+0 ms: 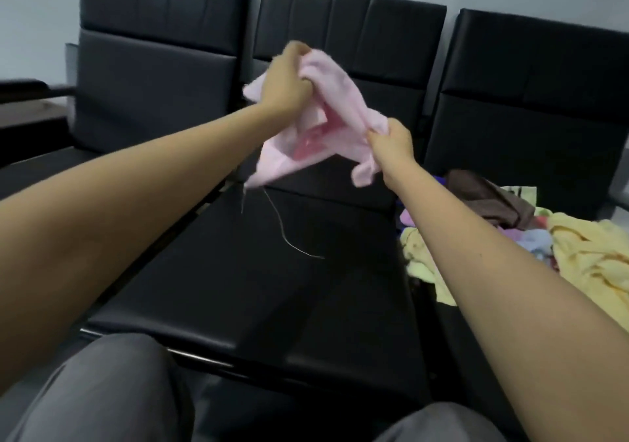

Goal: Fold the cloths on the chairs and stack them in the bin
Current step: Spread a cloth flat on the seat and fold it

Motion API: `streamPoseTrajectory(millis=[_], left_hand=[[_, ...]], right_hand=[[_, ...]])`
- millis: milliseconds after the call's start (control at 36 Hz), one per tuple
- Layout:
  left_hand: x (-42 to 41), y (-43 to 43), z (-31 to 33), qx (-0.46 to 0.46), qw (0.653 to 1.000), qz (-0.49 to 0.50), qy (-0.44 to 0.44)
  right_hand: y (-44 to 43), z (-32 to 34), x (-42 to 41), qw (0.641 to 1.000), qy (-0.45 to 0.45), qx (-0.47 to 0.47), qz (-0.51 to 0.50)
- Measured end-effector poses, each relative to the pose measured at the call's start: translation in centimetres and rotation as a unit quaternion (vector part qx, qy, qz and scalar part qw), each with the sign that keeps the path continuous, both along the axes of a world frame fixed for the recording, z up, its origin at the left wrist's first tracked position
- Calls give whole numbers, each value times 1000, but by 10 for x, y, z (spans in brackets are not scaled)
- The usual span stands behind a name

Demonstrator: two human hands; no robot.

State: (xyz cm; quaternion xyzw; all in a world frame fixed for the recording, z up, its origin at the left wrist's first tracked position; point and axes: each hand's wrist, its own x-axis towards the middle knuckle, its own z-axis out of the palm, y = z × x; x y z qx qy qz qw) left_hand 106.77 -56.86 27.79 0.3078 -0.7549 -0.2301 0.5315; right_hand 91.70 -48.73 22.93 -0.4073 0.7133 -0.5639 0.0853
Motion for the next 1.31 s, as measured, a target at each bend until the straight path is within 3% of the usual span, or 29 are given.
streamPoseTrajectory(millis=[56, 83, 111, 139, 167, 194, 222, 278, 361, 472, 528, 611, 722, 833, 917, 972, 1028, 1083, 1195, 1250, 1306], left_hand=[[-8, 0, -26, 25, 978, 4, -206], [-19, 1, -47, 75, 942, 82, -318], [-12, 8, -76, 150, 871, 136, -448], [-2, 18, -89, 292, 798, 139, -509], [1, 19, -112, 299, 750, 115, -579], [-3, 9, -137, 165, 769, 84, -612], [-5, -3, -144, 86, 788, 22, -609], [23, 0, -159, 103, 793, -98, -592], [24, 3, -187, 125, 813, -121, -556], [17, 9, -190, 107, 900, -78, -416], [10, 16, -188, 91, 921, -97, -366], [-5, 37, -187, 64, 924, -133, -353], [-10, 54, -194, 69, 928, -178, -320], [18, 41, -219, 57, 924, -142, -351], [39, 29, -245, 106, 926, -99, -350], [47, 22, -248, 117, 898, -96, -412], [50, 19, -243, 131, 876, -114, -449], [50, 18, -235, 125, 889, -71, -435], [50, 10, -228, 119, 950, 26, -287], [46, 9, -223, 148, 973, 22, -174], [40, 9, -212, 177, 982, 10, -71]], right_hand=[[3, -24, -8, 995, 43, 63, -60], [8, -40, -13, 991, 58, 99, -63], [13, -58, -17, 985, 76, 145, -61], [19, -75, -22, 973, 94, 201, -57], [25, -91, -27, 960, 111, 252, -50], [32, -106, -30, 947, 123, 294, -40], [38, -122, -33, 936, 123, 330, -28], [51, -147, -38, 912, 110, 396, -7], [66, -172, -40, 879, 134, 457, 8], [71, -174, -15, 916, 168, 363, 37], [70, -169, 6, 932, 207, 282, 95], [59, -168, 41, 941, 223, 179, 183], [46, -183, 60, 995, 39, 60, 76], [57, -188, 39, 974, 74, 213, 4], [57, -190, 23, 975, 91, 185, -84], [55, -188, 17, 976, 77, 163, -124], [53, -184, 11, 973, 32, 156, -168], [49, -180, 4, 969, -41, 127, -208], [47, -175, -6, 962, -136, 72, -225], [45, -174, -7, 964, -120, 97, -216], [42, -169, -4, 968, -37, 141, -205]])
